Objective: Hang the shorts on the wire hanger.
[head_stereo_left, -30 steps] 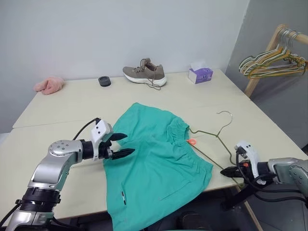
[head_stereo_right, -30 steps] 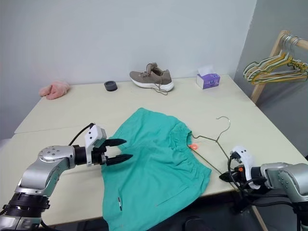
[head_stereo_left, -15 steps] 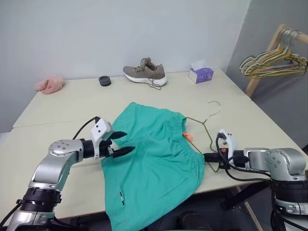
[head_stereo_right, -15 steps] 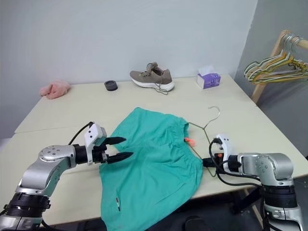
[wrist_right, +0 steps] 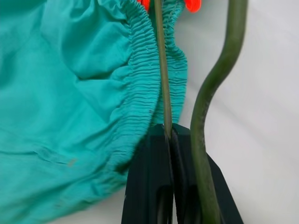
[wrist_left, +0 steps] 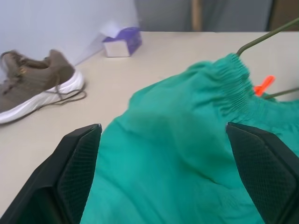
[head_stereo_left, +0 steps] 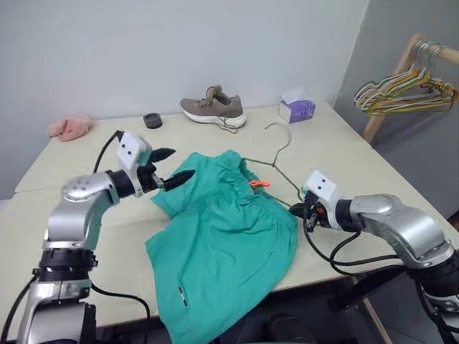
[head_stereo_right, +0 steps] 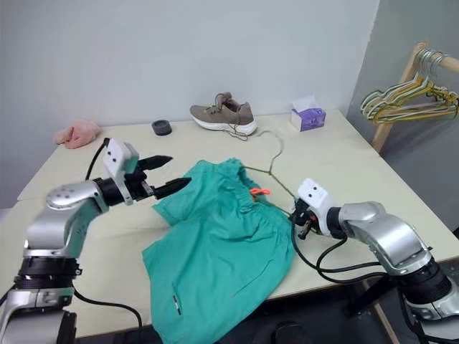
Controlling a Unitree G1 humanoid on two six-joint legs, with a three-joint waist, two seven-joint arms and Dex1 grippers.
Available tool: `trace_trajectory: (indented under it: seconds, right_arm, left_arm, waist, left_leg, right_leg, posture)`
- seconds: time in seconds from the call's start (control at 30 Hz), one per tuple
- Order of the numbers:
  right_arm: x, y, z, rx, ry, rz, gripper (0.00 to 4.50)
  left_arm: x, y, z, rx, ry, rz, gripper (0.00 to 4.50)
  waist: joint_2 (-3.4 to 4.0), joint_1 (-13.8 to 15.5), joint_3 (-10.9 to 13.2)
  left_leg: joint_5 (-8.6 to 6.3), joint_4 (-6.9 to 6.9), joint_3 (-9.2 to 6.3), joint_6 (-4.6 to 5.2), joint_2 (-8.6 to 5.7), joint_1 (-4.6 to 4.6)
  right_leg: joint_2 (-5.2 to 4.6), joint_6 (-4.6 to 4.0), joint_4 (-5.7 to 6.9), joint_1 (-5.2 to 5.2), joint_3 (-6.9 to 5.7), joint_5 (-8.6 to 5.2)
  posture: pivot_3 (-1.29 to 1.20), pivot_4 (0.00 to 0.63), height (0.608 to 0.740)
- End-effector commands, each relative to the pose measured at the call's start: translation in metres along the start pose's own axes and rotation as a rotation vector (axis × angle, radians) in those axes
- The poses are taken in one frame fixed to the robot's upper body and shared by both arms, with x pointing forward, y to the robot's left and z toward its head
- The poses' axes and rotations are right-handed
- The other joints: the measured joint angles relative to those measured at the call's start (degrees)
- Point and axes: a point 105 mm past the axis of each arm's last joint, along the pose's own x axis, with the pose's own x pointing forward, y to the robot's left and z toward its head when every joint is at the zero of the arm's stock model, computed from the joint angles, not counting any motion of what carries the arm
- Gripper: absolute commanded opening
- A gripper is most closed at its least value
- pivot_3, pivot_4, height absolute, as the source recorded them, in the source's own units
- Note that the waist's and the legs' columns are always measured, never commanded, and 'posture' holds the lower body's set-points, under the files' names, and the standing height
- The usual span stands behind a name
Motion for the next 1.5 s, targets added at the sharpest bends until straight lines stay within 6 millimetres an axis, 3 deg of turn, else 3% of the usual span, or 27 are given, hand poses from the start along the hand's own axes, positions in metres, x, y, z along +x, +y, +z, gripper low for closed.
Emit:
trace_trajectory:
  seconds: [0.03, 0.2, 0.43, 0.67, 0.77, 1.13, 1.27, 1.37, 1.5]
  right_arm:
    - [-0.003, 0.001, 0.023, -0.232, -0.063, 0.001, 0.00]
    - [-0.001, 0.007, 0.031, -0.393, -0.085, 0.032, 0.00]
    - [-0.001, 0.012, 0.050, -0.484, -0.134, 0.043, 0.00]
    - [-0.003, 0.017, 0.062, -0.547, -0.174, 0.044, 0.00]
    - [-0.003, 0.018, 0.064, -0.566, -0.182, 0.046, 0.00]
    - [0.000, 0.023, 0.062, -0.627, -0.189, 0.063, 0.00]
    - [0.001, 0.027, 0.061, -0.638, -0.195, 0.089, 0.00]
    - [-0.004, 0.028, 0.046, -0.652, -0.156, 0.143, 0.00]
    - [-0.015, 0.000, 0.021, -0.626, -0.051, 0.094, 1.08]
  left_arm:
    - [-0.008, 0.003, 0.010, 0.098, 0.040, -0.068, 4.49]
    - [-0.005, -0.005, 0.002, 0.239, 0.141, -0.185, 4.49]
    - [0.007, -0.039, -0.017, 0.273, 0.197, -0.390, 4.49]
    - [0.018, -0.041, -0.029, 0.270, 0.214, -0.400, 4.49]
    - [0.019, -0.045, -0.031, 0.249, 0.209, -0.419, 3.92]
    - [0.021, -0.055, -0.031, 0.217, 0.190, -0.445, 0.46]
    - [0.021, -0.056, -0.032, 0.212, 0.191, -0.448, 0.15]
    - [0.018, -0.057, -0.035, 0.196, 0.199, -0.450, 0.15]
    - [0.015, -0.057, -0.041, 0.187, 0.220, -0.447, 0.12]
  waist:
    - [0.00, 0.07, 0.00]
    - [0.01, 0.22, 0.01]
    - [0.01, 0.15, 0.01]
    - [0.01, 0.05, 0.00]
    - [0.01, 0.01, 0.00]
    - [0.01, -0.02, 0.00]
    - [0.00, -0.02, 0.00]
    - [0.01, -0.01, 0.00]
    - [0.00, 0.00, 0.00]
  left_leg:
    - [0.00, -0.01, -0.02, 0.00, 0.00, 0.00]
    - [0.00, -0.01, -0.05, 0.00, -0.01, 0.00]
    - [0.00, 0.01, -0.08, 0.00, -0.01, 0.00]
    - [0.00, 0.02, -0.08, 0.00, -0.01, 0.00]
    - [0.00, 0.03, -0.08, 0.00, -0.01, 0.00]
    - [0.00, 0.03, -0.08, 0.00, -0.01, 0.00]
    - [0.00, 0.03, -0.10, 0.00, -0.01, 0.01]
    - [0.00, 0.03, -0.09, 0.00, -0.01, 0.01]
    - [0.00, 0.04, -0.08, 0.00, -0.01, 0.01]
  right_leg:
    - [0.00, 0.00, 0.00, -0.01, 0.00, 0.00]
    - [-0.01, -0.01, -0.01, 0.00, -0.04, 0.00]
    - [-0.03, -0.02, 0.00, 0.00, -0.03, 0.00]
    - [-0.03, -0.08, 0.03, -0.01, -0.04, 0.04]
    - [-0.03, -0.07, 0.04, 0.00, -0.04, 0.03]
    - [-0.03, -0.08, 0.04, 0.01, -0.04, 0.04]
    - [-0.03, -0.10, 0.04, 0.02, -0.05, 0.05]
    - [-0.02, -0.10, 0.04, 0.02, -0.05, 0.05]
    - [-0.03, -0.10, 0.03, 0.04, -0.05, 0.05]
  posture:
    - [-0.18, 0.000, 0.740]
    - [-0.19, 0.000, 0.740]
    - [-0.20, 0.000, 0.740]
    - [-0.21, 0.000, 0.740]
    - [-0.21, 0.000, 0.740]
    - [-0.21, 0.000, 0.740]
    - [-0.21, 0.000, 0.740]
    - [-0.21, 0.000, 0.740]
    - [-0.21, 0.000, 0.740]
